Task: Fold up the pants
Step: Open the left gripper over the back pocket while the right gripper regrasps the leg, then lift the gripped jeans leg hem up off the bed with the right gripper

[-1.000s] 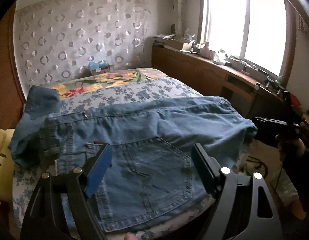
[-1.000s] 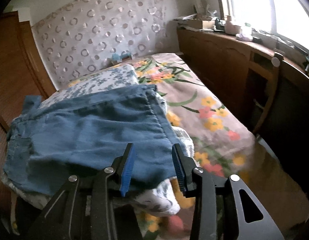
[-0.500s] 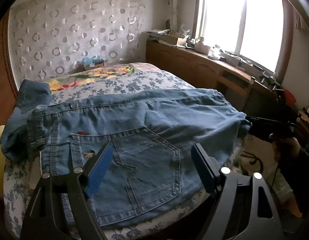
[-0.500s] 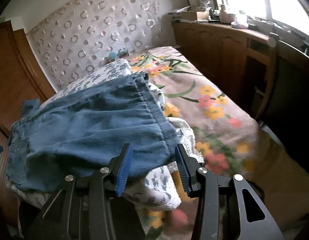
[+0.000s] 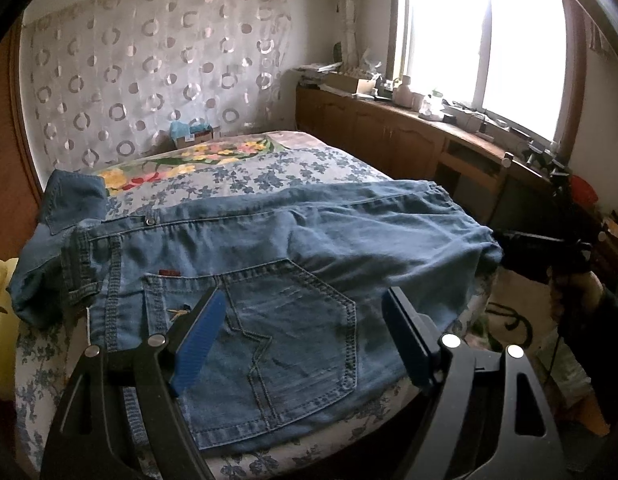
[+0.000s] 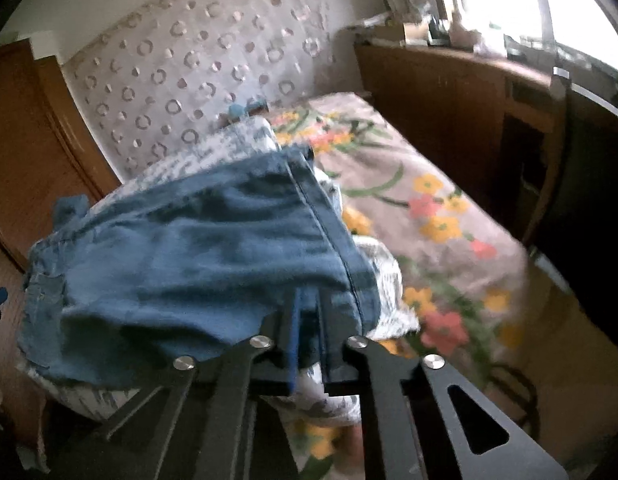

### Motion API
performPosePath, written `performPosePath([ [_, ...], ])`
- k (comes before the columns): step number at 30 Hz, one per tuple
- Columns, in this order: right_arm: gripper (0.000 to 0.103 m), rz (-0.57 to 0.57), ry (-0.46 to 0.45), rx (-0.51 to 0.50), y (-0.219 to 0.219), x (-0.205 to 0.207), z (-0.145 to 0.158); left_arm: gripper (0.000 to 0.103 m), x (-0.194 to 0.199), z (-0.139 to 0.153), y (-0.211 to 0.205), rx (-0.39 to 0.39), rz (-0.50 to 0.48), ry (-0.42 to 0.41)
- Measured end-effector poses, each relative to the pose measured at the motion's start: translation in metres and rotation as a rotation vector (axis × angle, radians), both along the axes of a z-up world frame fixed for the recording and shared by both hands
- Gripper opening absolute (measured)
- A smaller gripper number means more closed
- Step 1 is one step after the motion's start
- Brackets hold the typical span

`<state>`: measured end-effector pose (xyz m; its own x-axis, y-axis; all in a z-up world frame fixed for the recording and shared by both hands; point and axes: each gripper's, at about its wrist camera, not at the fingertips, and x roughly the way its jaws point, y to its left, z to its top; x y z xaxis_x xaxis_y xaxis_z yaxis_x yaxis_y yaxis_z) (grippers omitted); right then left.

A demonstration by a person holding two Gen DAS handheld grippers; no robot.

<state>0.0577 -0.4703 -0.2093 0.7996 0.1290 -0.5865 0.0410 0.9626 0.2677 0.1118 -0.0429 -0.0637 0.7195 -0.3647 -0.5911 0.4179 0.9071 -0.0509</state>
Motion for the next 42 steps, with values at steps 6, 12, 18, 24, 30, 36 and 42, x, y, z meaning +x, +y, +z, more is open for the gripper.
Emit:
performPosePath([
  [6, 0.0, 0.028, -0.083, -0.046, 0.011, -0.011, 0.023, 0.081, 0.0, 0.0, 0.003, 0.0, 0.009, 0.004],
  [12, 0.0, -0.002, -0.078, -0.039, 0.002, -0.018, 0.018, 0.081, -0.001, -0.004, 0.003, -0.008, 0.002, 0.015],
  [18, 0.038, -0.014, -0.024, -0.053, -0.002, -0.004, -0.001, 0.081, 0.001, -0.011, 0.0, 0.0, 0.0, 0.033],
  [24, 0.054, -0.005, -0.018, -0.014, -0.015, 0.013, -0.014, 0.081, 0.003, -0.017, -0.006, 0.014, -0.013, 0.049],
  [30, 0.057, 0.006, -0.001, 0.049, -0.02, 0.017, -0.014, 0.081, 0.006, -0.024, -0.009, 0.013, -0.016, 0.072],
  [36, 0.056, 0.044, 0.026, 0.177, -0.034, 0.014, -0.019, 0.081, 0.006, -0.026, -0.012, 0.016, -0.028, 0.078],
  [42, 0.033, 0.053, 0.025, 0.192, -0.033, 0.011, -0.017, 0.081, 0.006, -0.025, -0.009, 0.009, -0.021, 0.076],
])
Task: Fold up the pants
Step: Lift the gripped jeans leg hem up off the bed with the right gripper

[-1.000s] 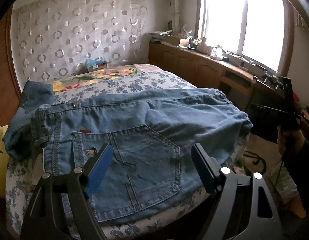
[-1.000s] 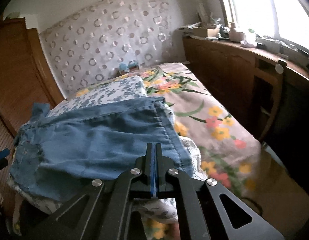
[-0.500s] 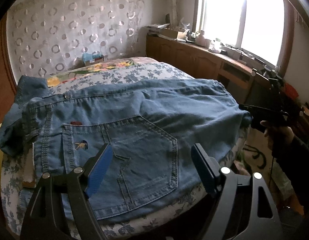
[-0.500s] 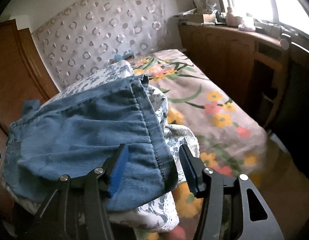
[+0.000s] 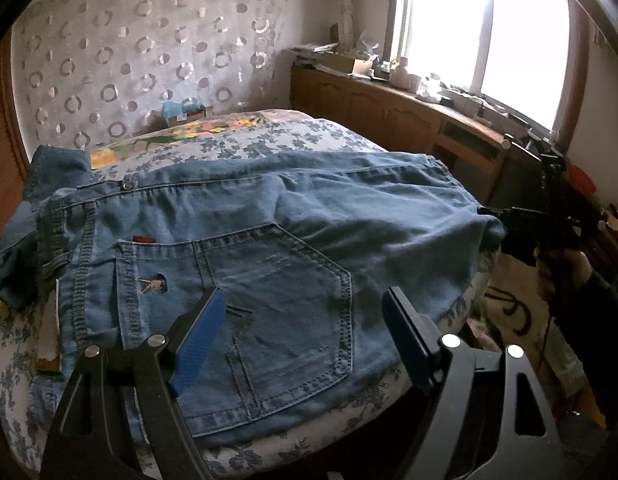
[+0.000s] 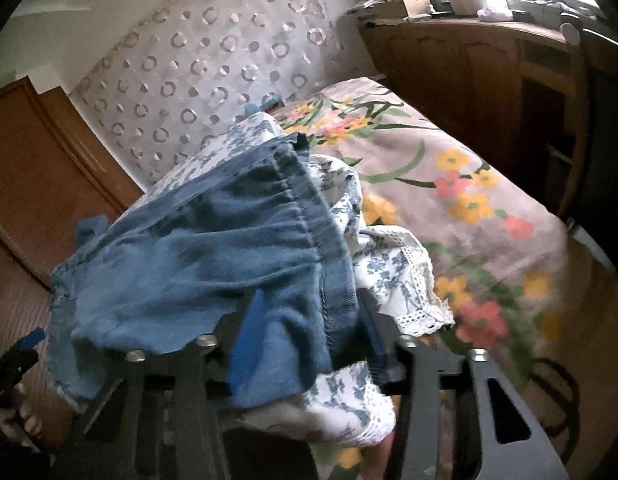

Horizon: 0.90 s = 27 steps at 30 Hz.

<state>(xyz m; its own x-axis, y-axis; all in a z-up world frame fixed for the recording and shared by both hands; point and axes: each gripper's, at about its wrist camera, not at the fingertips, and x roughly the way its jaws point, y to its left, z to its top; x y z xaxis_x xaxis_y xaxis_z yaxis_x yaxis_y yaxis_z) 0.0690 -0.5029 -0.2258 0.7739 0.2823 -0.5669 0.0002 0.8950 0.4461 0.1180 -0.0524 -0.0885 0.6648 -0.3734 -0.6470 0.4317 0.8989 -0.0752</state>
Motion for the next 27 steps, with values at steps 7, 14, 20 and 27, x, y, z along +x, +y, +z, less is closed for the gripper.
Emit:
performPosePath([
  [7, 0.005, -0.013, -0.089, -0.109, 0.019, -0.019, 0.032, 0.081, 0.001, 0.0, 0.011, -0.011, 0.018, -0.002],
  [14, 0.005, 0.108, -0.209, -0.141, 0.061, -0.019, 0.092, 0.081, -0.003, 0.012, 0.036, -0.033, 0.065, -0.036],
  [20, 0.005, 0.322, -0.319, -0.189, 0.159, -0.003, 0.147, 0.081, -0.012, 0.027, 0.074, -0.047, 0.13, -0.072],
  [27, 0.005, 0.6, -0.402, -0.179, 0.3, 0.009, 0.19, 0.081, -0.032, 0.041, 0.126, -0.057, 0.225, -0.112],
])
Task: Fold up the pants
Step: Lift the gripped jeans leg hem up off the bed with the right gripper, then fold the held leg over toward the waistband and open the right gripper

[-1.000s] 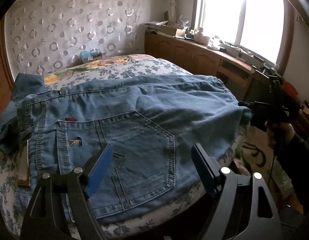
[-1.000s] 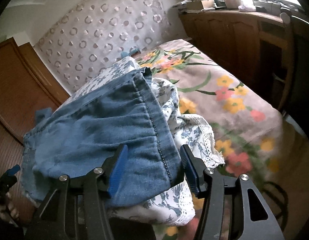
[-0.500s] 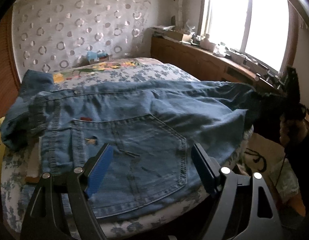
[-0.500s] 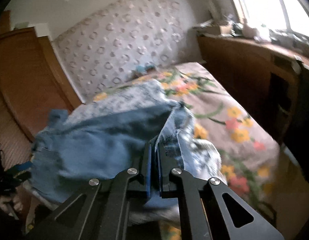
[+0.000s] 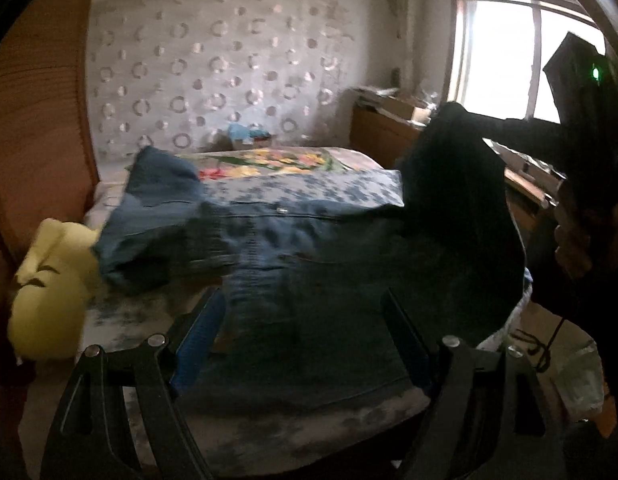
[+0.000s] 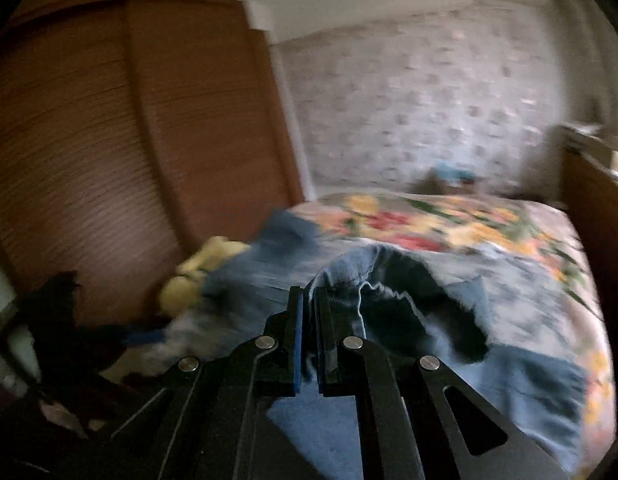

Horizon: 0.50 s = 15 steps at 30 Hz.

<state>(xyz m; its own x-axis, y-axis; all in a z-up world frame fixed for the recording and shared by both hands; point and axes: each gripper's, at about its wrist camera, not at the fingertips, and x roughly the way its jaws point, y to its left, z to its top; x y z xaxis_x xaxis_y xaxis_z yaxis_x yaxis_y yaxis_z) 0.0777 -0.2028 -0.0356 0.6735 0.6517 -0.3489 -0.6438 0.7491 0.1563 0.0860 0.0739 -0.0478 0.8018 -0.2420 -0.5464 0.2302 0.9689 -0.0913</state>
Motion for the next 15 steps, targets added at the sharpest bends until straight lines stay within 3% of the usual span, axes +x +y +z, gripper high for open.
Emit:
performPosePath([
  [4, 0.005, 0.136, 0.066, -0.026, 0.062, 0.004, -0.002, 0.081, -0.004, 0.0, 0.024, -0.009, 0.039, -0.002],
  [7, 0.02, 0.112, 0.091, -0.13, 0.09, 0.01, -0.019, 0.081, -0.004, -0.005, 0.034, -0.013, 0.052, 0.007],
  [9, 0.039, 0.122, 0.103, -0.15, 0.095, 0.014, -0.024, 0.081, -0.003, -0.009, 0.037, -0.019, 0.057, 0.013],
  [15, 0.042, 0.032, 0.111, -0.187, 0.084, 0.04, -0.03, 0.081, 0.009, -0.023, 0.03, -0.035, 0.042, 0.045],
])
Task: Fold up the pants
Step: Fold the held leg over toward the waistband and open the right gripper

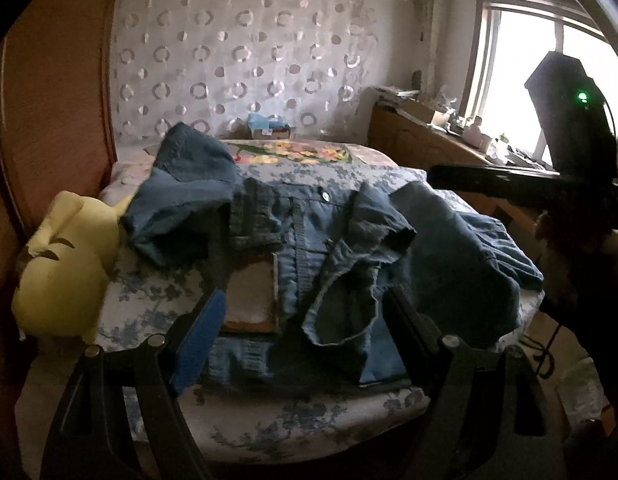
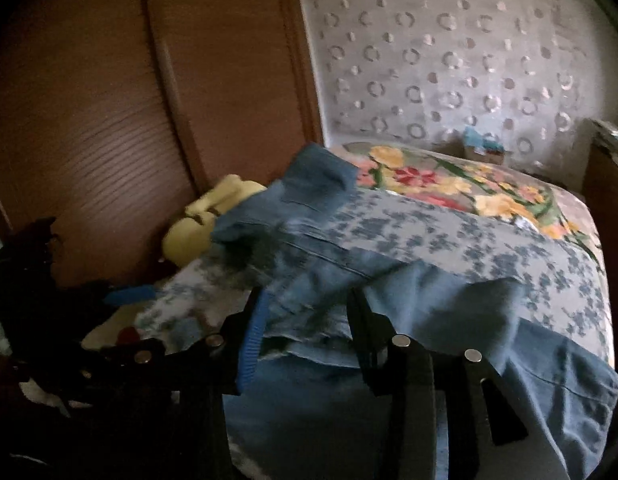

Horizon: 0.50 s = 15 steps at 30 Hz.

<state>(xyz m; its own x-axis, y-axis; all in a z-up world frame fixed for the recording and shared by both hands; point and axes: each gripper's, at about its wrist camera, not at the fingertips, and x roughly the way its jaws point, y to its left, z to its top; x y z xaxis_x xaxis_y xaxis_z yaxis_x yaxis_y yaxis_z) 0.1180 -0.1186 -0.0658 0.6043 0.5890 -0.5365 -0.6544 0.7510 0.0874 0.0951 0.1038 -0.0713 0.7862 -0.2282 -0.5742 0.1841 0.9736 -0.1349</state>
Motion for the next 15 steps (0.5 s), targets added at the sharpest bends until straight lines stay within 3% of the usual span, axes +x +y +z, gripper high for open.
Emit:
performPosePath([
  [3, 0.042, -0.037, -0.005, -0.019, -0.005, -0.009, 0.001, 0.081, 0.007, -0.009, -0.009, 0.005, -0.015, 0.024],
  [9, 0.042, -0.07, 0.046, -0.036, 0.0, 0.003, -0.026, 0.081, 0.018, -0.026, -0.025, 0.024, -0.047, 0.064],
  [12, 0.042, -0.084, 0.08, -0.028, 0.003, 0.01, -0.031, 0.075, 0.023, -0.034, -0.03, 0.042, -0.061, 0.083],
  [15, 0.042, -0.095, 0.106, -0.02, 0.01, 0.016, -0.034, 0.061, 0.027, -0.043, -0.034, 0.055, -0.071, 0.102],
])
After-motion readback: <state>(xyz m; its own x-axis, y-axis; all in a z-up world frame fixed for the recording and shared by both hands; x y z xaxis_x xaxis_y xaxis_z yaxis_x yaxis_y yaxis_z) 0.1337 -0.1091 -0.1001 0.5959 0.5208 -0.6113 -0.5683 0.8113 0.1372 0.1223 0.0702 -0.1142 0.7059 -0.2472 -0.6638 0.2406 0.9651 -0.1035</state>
